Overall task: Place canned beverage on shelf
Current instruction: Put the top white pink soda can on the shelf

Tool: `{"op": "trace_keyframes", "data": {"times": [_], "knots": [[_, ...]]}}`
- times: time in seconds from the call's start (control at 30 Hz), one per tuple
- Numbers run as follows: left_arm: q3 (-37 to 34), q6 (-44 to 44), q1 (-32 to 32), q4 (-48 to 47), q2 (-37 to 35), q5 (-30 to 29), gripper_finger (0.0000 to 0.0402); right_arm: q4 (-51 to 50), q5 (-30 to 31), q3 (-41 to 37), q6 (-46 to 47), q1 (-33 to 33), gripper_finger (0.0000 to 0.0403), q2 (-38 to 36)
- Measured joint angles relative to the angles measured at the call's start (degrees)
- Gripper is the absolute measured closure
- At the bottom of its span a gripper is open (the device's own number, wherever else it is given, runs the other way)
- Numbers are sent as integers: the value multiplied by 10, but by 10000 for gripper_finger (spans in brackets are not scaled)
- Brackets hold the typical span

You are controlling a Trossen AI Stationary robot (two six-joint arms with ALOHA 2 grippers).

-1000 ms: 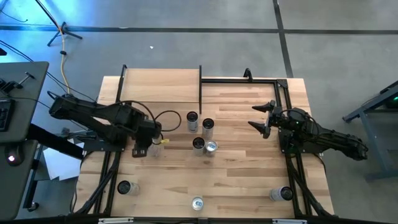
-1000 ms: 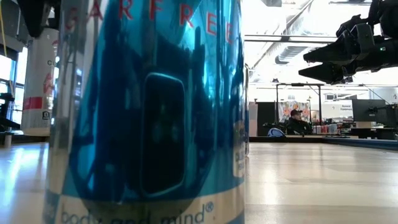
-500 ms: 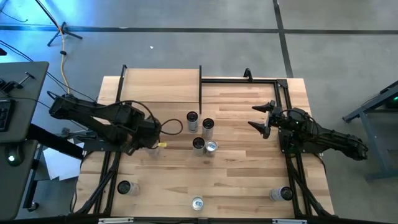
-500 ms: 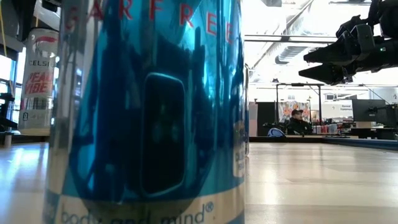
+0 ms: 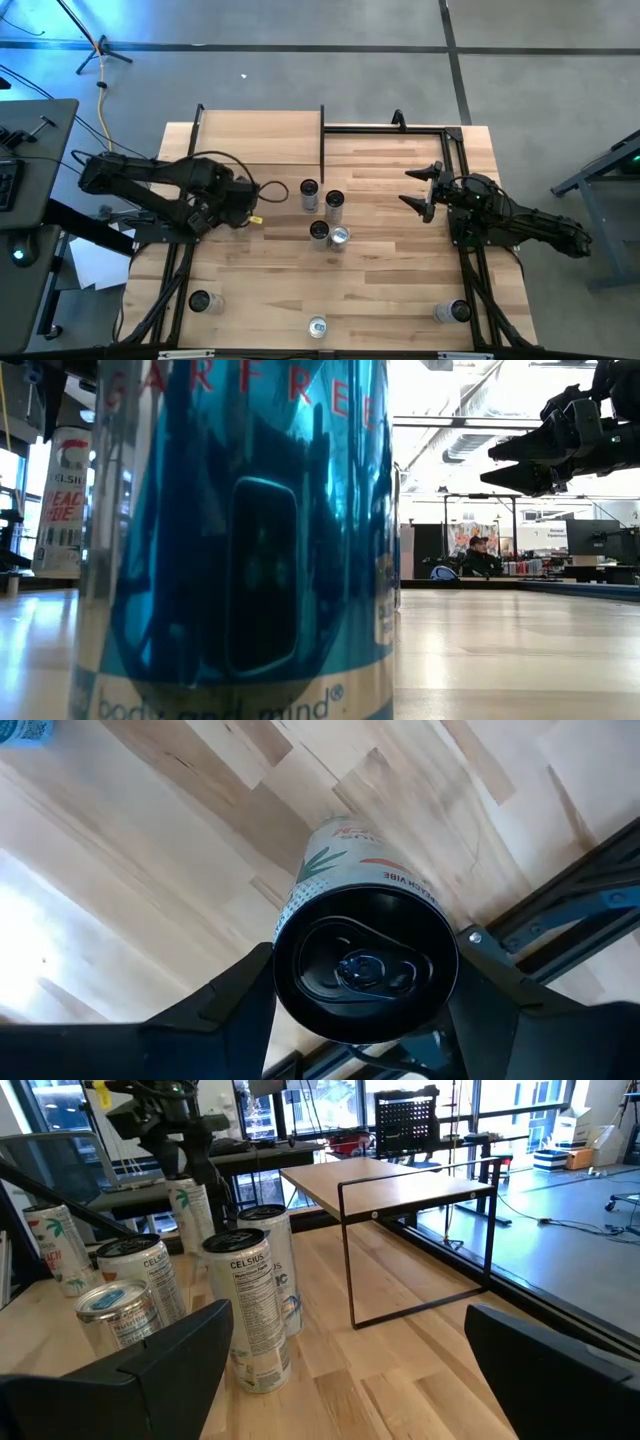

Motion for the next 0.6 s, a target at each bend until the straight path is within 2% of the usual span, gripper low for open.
{"op": "trace_keyframes", "data": {"times": [0.2, 0.43, 0.6], "knots": [[-27, 46, 35, 18, 0, -3, 190, 0, 0, 0, 0, 0, 16, 0], [-29, 94, 73, 37, 0, -35, 190, 0, 0, 0, 0, 0, 16, 0], [-30, 113, 103, 48, 0, -34, 190, 0, 0, 0, 0, 0, 16, 0]]}}
